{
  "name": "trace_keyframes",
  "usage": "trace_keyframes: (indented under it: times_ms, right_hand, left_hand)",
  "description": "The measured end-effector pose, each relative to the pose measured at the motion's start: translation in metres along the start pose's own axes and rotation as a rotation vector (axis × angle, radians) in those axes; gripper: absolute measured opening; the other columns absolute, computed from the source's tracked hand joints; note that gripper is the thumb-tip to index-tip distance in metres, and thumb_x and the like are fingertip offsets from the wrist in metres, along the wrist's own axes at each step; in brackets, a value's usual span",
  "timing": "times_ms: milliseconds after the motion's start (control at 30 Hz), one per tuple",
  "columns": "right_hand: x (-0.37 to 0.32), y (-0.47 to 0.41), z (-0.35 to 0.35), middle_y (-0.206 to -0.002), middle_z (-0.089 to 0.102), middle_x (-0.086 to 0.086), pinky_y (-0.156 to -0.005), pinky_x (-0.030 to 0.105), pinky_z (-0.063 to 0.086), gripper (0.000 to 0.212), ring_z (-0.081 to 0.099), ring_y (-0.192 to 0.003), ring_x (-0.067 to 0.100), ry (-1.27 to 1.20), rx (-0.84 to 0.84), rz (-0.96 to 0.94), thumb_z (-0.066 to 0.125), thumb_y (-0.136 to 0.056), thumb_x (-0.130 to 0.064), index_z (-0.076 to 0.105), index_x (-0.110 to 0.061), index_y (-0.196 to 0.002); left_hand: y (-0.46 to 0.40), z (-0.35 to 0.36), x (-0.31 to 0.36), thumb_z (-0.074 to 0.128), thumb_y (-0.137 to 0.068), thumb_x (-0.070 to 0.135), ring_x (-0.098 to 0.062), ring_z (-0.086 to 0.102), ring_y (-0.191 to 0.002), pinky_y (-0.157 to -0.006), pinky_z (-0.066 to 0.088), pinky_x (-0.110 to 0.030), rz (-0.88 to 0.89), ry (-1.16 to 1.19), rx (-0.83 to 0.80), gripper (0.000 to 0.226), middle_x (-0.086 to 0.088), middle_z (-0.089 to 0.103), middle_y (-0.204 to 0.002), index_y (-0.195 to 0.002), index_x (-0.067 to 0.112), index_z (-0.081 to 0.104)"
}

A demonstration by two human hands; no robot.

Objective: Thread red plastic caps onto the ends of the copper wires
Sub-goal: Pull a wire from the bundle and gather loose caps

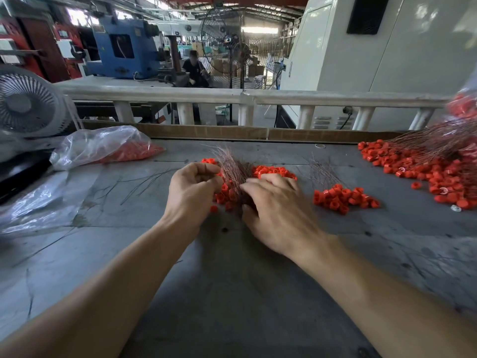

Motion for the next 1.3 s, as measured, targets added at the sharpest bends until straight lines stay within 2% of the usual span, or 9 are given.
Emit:
trace_keyframes:
  times_ms: [133,233,367,433,600,800,967,1167,1300]
  right_hand:
    - [-0.004,-0.001,-0.003,-0.157,0.044,-0.003,-0.122,0.040,0.020,0.057,0.031,-0.148,0.022,-0.081,0.006,-0.069,0.051,-0.086,-0.036,0.051,-0.026,-0.142]
    - [-0.007,-0.001,0.002,-0.161,0.038,-0.003,-0.124,0.044,0.014,0.051,0.024,-0.152,0.025,-0.089,-0.069,-0.123,0.047,-0.091,-0.039,0.054,-0.023,-0.139]
    - [-0.010,-0.002,0.005,-0.167,0.026,-0.010,-0.126,0.045,0.006,0.078,0.011,-0.156,0.024,-0.046,-0.109,-0.162,0.009,-0.084,-0.053,0.044,-0.028,-0.149]
    - [-0.012,-0.003,0.006,-0.167,0.024,-0.012,-0.127,0.045,0.004,0.085,0.008,-0.156,0.024,-0.013,-0.120,-0.180,0.001,-0.081,-0.052,0.037,-0.028,-0.155]
    - [-0.011,-0.003,0.008,-0.166,0.027,-0.012,-0.127,0.046,0.002,0.057,0.011,-0.156,0.024,0.043,-0.145,-0.133,0.026,-0.102,-0.038,0.035,-0.029,-0.157]
    - [-0.013,-0.001,0.012,-0.166,0.028,-0.010,-0.126,0.048,0.002,0.055,0.013,-0.156,0.025,0.064,-0.135,-0.124,0.034,-0.104,-0.041,0.037,-0.026,-0.156]
    - [-0.016,0.000,0.013,-0.164,0.033,-0.007,-0.124,0.049,0.002,0.054,0.018,-0.154,0.027,0.083,-0.118,-0.116,0.036,-0.103,-0.039,0.038,-0.025,-0.155]
    - [-0.015,0.002,0.013,-0.153,0.050,-0.003,-0.117,0.044,0.006,0.048,0.031,-0.147,0.027,0.102,-0.084,-0.074,0.037,-0.103,-0.042,0.055,-0.020,-0.142]
    - [-0.015,0.002,0.014,-0.154,0.048,-0.003,-0.120,0.044,0.012,0.049,0.031,-0.146,0.025,0.059,-0.075,-0.064,0.036,-0.102,-0.045,0.055,-0.021,-0.141]
  left_hand:
    - [-0.001,0.005,-0.003,0.071,-0.089,-0.001,-0.005,0.063,-0.054,-0.048,0.051,-0.019,0.021,-0.054,-0.044,0.018,-0.001,0.067,-0.070,-0.089,0.017,0.070]
    - [0.000,0.008,-0.001,0.071,-0.088,-0.002,-0.001,0.061,-0.053,-0.048,0.048,-0.014,0.070,-0.119,-0.057,0.022,-0.001,0.069,-0.073,-0.088,0.020,0.068]
    - [0.000,0.008,-0.001,0.075,-0.086,0.002,-0.003,0.065,-0.061,-0.054,0.050,-0.016,0.104,-0.183,-0.055,0.023,0.002,0.072,-0.073,-0.086,0.024,0.069]
    - [0.000,0.008,0.000,0.075,-0.086,0.004,-0.005,0.066,-0.062,-0.057,0.051,-0.018,0.106,-0.212,-0.055,0.021,0.003,0.073,-0.074,-0.087,0.024,0.069]
    - [0.000,0.008,-0.001,0.070,-0.085,-0.004,-0.005,0.061,-0.050,-0.048,0.050,-0.017,0.045,-0.162,-0.063,0.021,-0.003,0.069,-0.072,-0.087,0.017,0.068]
    - [-0.001,0.006,-0.002,0.062,-0.086,-0.012,-0.010,0.059,-0.044,-0.045,0.051,-0.021,-0.027,-0.077,-0.070,0.023,0.004,0.062,-0.054,-0.081,0.010,0.061]
    - [-0.002,0.004,-0.008,0.060,-0.088,-0.014,-0.016,0.059,-0.051,-0.058,0.057,-0.038,-0.100,0.070,-0.058,0.028,-0.001,0.060,-0.058,-0.076,0.012,0.055]
    - [-0.010,-0.009,-0.001,0.058,-0.091,-0.014,-0.018,0.054,-0.061,-0.067,0.052,-0.030,-0.117,0.276,0.032,0.034,-0.003,0.058,-0.064,-0.071,0.012,0.052]
    - [-0.004,-0.004,0.001,0.059,-0.094,-0.010,-0.017,0.056,-0.064,-0.068,0.052,-0.030,-0.103,0.279,-0.021,0.021,-0.005,0.060,-0.072,-0.085,0.009,0.061]
Point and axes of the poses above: each hand's wrist, its own y-axis away from the middle knuckle, its own z-axis out of the palm, x = y × z, the point moved 6 cm from there along -y, towards the middle knuckle
